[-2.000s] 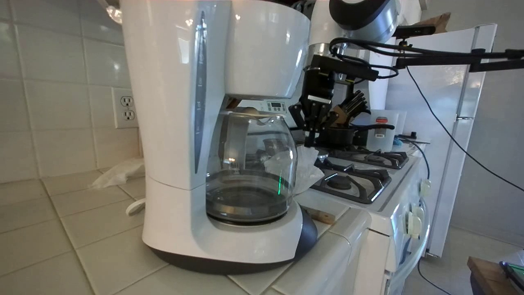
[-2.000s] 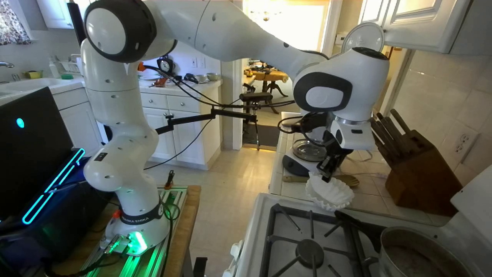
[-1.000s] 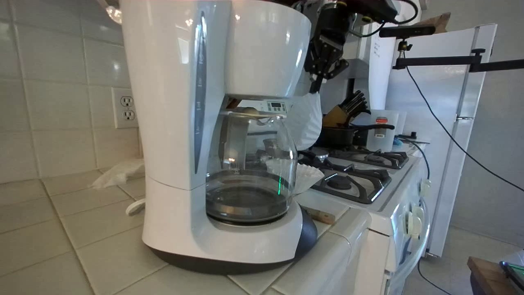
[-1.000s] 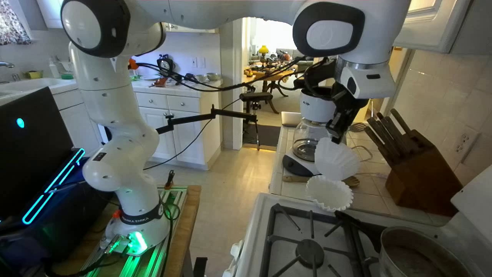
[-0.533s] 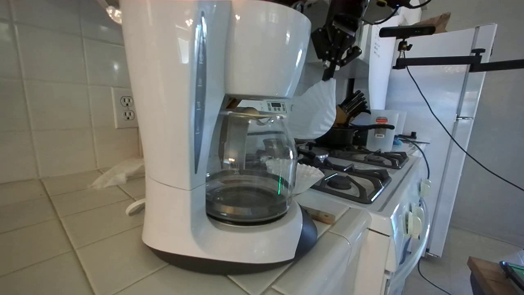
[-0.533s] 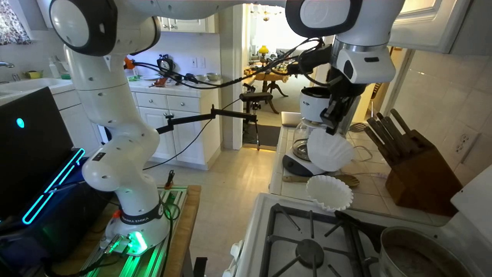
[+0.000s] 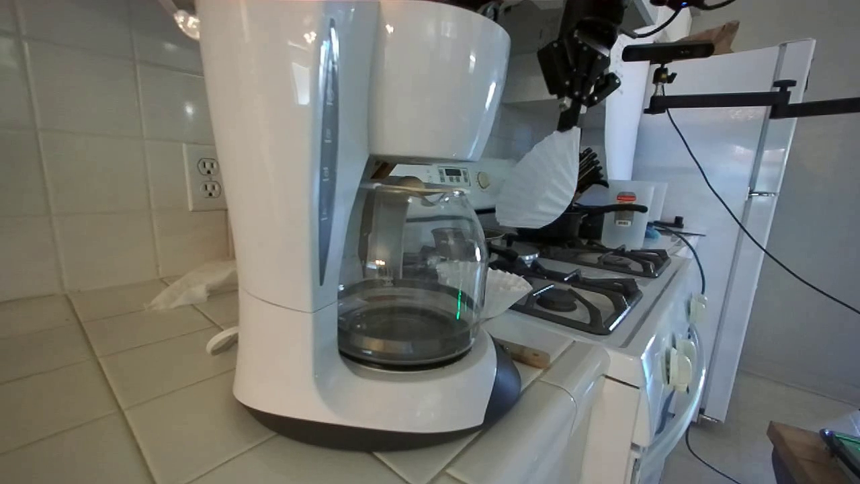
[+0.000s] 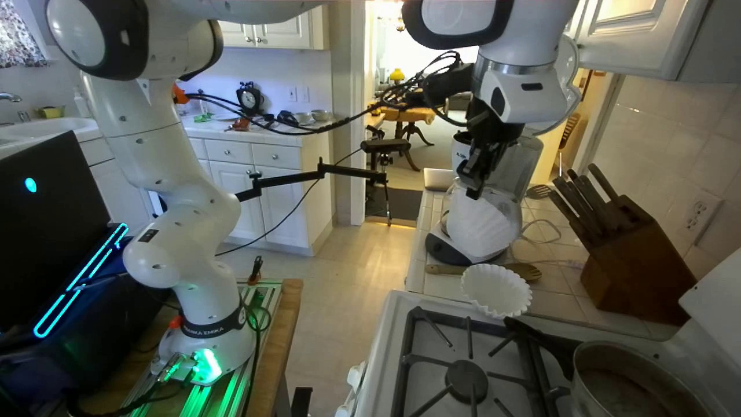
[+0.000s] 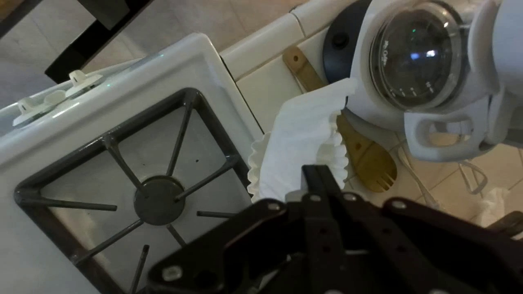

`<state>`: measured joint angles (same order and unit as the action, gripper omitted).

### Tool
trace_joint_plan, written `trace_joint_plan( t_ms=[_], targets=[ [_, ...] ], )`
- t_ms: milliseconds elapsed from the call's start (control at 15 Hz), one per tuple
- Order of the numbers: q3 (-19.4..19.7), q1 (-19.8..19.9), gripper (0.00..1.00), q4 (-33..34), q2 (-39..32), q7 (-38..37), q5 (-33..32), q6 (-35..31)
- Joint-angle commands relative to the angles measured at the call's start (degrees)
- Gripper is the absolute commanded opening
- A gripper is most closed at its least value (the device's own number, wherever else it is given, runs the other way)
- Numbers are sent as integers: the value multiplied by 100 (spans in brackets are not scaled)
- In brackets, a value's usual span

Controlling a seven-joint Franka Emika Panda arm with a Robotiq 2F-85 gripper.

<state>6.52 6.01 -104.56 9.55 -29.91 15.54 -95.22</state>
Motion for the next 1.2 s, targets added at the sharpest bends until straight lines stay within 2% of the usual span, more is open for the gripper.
trace_joint_plan(
  t_ms=[0,467,800,1133],
  targets=[
    [-36,27,1,-511,831,463,136,205],
    [-316,-198,1,-419,1558,743,647,814],
    [-762,-506,1,-279,1486,507,1650,192],
    [-936,-696,1,-75,1311,389,2410,-329]
  ],
)
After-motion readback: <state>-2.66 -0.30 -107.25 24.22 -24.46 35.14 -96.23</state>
